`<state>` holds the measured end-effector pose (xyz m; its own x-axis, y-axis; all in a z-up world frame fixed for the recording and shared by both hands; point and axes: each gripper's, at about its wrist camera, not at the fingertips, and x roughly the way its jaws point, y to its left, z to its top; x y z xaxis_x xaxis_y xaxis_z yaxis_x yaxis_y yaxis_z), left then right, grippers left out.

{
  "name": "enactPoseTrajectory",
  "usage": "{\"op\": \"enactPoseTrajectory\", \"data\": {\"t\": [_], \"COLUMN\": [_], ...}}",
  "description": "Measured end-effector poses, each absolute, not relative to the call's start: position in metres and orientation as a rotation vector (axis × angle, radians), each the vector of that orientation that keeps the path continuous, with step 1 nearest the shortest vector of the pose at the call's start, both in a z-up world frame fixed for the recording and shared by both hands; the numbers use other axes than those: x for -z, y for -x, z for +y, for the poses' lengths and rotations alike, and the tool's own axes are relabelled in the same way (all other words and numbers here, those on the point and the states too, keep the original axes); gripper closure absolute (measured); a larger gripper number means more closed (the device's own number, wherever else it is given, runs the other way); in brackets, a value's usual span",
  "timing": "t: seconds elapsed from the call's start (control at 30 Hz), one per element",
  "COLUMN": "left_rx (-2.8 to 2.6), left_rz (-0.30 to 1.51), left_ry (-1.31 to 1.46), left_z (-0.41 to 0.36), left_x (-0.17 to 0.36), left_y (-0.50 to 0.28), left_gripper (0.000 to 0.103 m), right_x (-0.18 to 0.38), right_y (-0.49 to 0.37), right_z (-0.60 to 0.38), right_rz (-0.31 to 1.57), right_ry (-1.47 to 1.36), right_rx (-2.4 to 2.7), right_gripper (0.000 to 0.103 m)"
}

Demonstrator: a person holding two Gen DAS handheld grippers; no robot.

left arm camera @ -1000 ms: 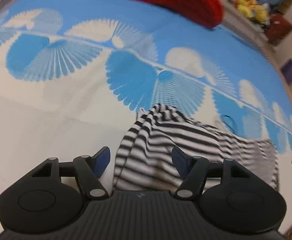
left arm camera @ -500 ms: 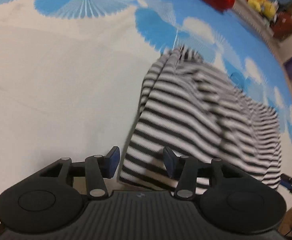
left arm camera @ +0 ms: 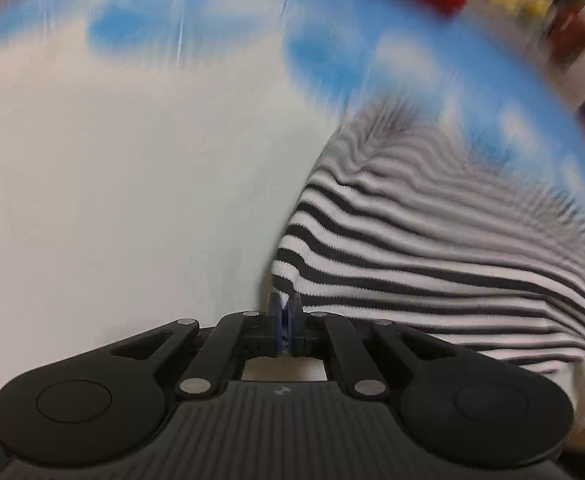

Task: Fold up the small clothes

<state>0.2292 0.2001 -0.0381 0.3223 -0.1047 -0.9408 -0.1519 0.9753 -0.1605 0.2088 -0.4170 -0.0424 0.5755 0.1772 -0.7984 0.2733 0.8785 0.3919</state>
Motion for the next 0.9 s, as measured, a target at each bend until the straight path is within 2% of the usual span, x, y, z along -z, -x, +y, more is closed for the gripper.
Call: {"op": "enactPoseTrajectory", "data": {"t": [0.03,0.13,0.27,0.5,0.6,0.73,0.9], "left_rx": [-0.042,-0.024,-0.031,0.142,0.186,0.206,0.227], "left_rz": [1.302,1.281,1.145,0.941,0.944,0.958,0.981], "left_ry": [0.208,0.178,0.107,0.038,-0.02,-0.044,-0.047], "left_z": [0.198,0.191,0.182,0.135,0.106,0.085,0.064], "left_x": [0.047,0.04,0.014,-0.015,-0.01,-0.001,0.015], "left_y": [-0.229,-0.227,-0.217,-0.219,-0.225,-0.234,-0.253], "left_gripper": [0.1,0.098,0.088,0.087,0.087,0.087,0.087], "right_x": [0.055,0.078,0.071,0.029,0.043,0.079,0.066], "right_y": [-0.21,-0.216,-0.212,-0.209,-0.217,-0.229,-0.23], "right_z": [-0.419,-0.411,-0.401,-0.386,-0.37,-0.358,-0.355], "right_rz": [1.045,1.184,1.171,0.898,0.97,1.173,1.094], "right_ry": [-0.537,-0.489,-0.448,-0.334,-0.315,-0.21,-0.215], "right_rx": [0.08,0.109,0.139,0.038,-0.051,-0.012,-0.001], "right_gripper": [0.094,0.094,0.085,0.083,0.08,0.078,0.077]}}
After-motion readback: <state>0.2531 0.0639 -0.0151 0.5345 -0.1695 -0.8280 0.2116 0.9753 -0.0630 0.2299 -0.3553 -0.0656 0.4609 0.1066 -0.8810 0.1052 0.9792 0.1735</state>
